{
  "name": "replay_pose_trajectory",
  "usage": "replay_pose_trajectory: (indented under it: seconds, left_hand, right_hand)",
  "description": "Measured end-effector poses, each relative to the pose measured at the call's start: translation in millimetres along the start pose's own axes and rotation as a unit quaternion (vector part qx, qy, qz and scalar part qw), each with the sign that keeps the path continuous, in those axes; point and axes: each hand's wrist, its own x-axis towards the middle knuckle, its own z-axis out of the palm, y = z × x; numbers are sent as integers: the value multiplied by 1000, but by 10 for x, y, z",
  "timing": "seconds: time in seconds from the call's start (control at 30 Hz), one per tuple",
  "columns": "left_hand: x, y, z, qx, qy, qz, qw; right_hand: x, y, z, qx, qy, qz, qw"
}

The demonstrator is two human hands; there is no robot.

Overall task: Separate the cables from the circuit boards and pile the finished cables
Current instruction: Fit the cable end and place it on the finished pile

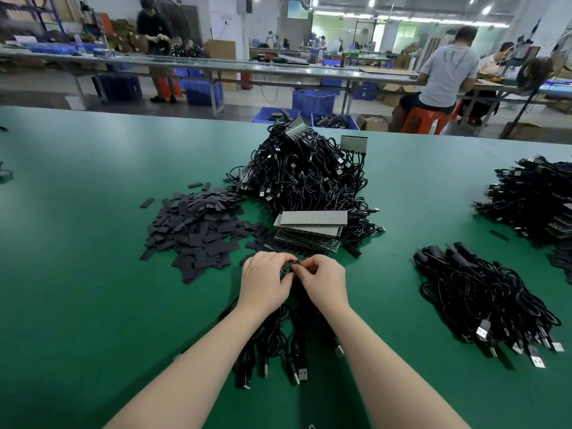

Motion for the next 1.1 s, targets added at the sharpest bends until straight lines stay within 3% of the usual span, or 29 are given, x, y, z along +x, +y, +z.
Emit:
replay_pose_trajectory:
  seconds: [0.1, 0.17, 0.27, 0.47, 0.7, 0.77, 0.87, 1.1]
  left_hand:
    - [-22, 15, -12, 3, -6, 6, 1000]
    - [-27, 16, -7, 4, -7, 6, 1000]
    - [-22, 8, 9, 0, -10, 5, 1000]
    - [-3, 19, -12, -22, -12, -13, 1000]
    - [-40, 61, -40, -36, 6, -16, 999]
    - [-51, 74, -53, -21, 4, 2, 1000]
    - [-61, 50, -55, -19, -18, 47, 999]
    - [-69, 39, 6, -8, -34, 53, 998]
  right_hand:
    - [40, -42, -125, 26, -5, 32, 999]
    - [28, -100, -239, 76, 69, 40, 994]
    - [-52, -295, -386, 127, 193, -23, 973]
    - [-219, -753, -409, 126, 226, -206, 944]
    - [-136, -814, -711, 231, 318, -199, 898]
    - [-104, -744, -802, 204, 299, -203, 910]
    - [-89, -625, -851, 160, 196, -137, 958]
    - [-161, -601, -1071, 221, 247, -124, 935]
